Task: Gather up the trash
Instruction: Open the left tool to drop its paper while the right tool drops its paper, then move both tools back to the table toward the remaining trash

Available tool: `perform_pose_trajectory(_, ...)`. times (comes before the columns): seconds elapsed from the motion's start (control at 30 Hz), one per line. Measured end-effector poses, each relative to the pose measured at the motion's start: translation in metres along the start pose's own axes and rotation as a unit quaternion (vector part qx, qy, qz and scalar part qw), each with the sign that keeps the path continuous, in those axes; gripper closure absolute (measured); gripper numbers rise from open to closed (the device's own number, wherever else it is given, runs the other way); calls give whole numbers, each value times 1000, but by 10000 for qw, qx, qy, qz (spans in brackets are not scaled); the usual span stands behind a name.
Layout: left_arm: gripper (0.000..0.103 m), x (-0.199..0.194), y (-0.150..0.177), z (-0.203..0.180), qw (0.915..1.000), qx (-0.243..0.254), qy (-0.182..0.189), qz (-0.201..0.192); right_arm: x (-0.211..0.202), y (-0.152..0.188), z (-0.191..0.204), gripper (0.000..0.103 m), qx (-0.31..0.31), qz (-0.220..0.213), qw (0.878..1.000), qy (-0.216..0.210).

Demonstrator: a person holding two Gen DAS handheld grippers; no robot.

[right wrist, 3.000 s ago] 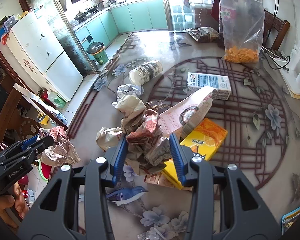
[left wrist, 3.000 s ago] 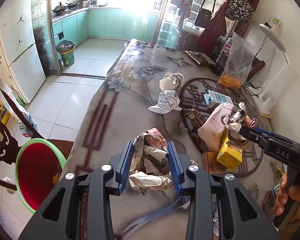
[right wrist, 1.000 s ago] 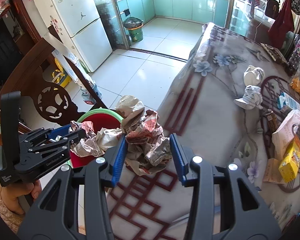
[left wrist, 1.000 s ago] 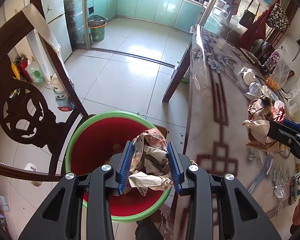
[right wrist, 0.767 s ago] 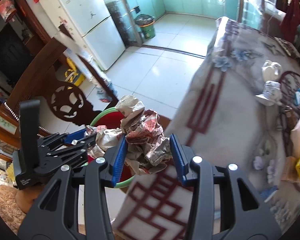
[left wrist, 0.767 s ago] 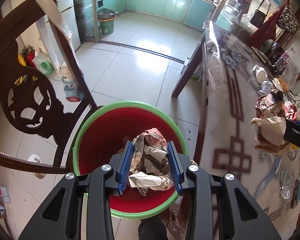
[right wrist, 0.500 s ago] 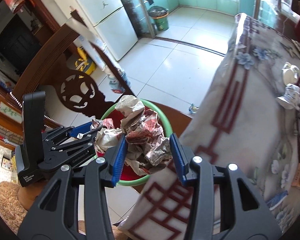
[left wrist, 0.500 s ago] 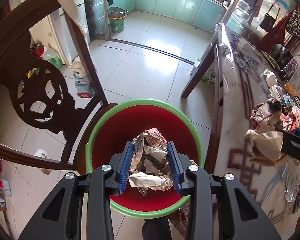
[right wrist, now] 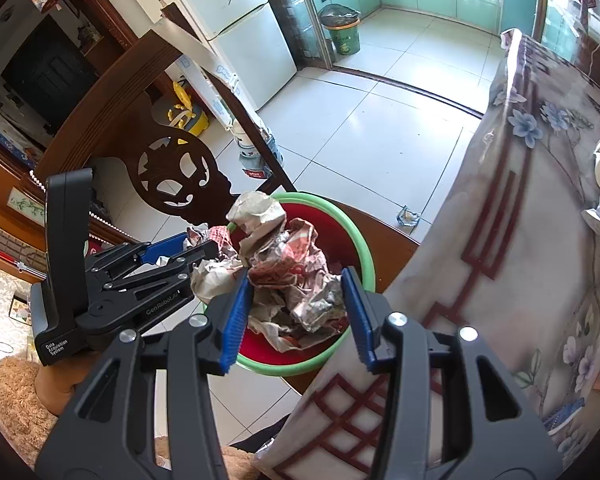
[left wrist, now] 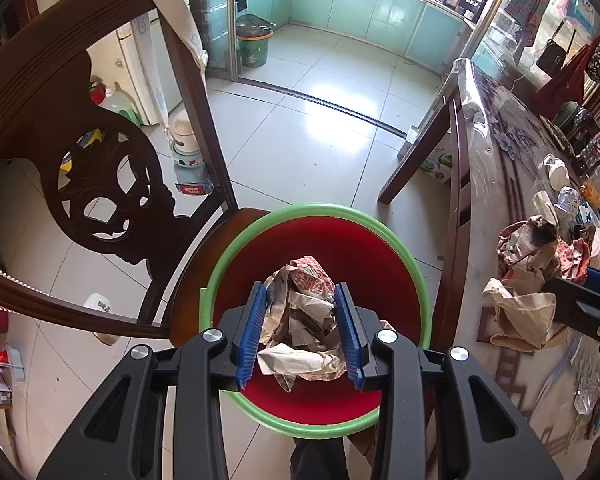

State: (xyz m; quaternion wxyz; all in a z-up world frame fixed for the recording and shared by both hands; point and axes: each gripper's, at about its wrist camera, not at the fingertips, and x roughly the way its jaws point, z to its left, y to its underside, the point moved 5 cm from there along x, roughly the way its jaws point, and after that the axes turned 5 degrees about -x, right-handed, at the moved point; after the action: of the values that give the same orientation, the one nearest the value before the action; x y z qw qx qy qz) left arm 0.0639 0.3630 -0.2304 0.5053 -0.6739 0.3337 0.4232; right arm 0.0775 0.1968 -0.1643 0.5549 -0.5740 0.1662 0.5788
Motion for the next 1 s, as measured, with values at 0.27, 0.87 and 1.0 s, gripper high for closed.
perform_pose_trajectory(0.27,40,1,2,13,9998,-204,-42,54,3,-3,10,37,-123,14,9999,-100)
perform_pose_trajectory(0.87,37,-13,-10,-60,9971,631,425,-71,-76,42,-98,20,1145,-544,9859,1091)
perform_pose_trajectory(1.0,37,-12,-5,-93,9931,994,615,-21,-106,89,-160,19,1892,-488,9639,1810)
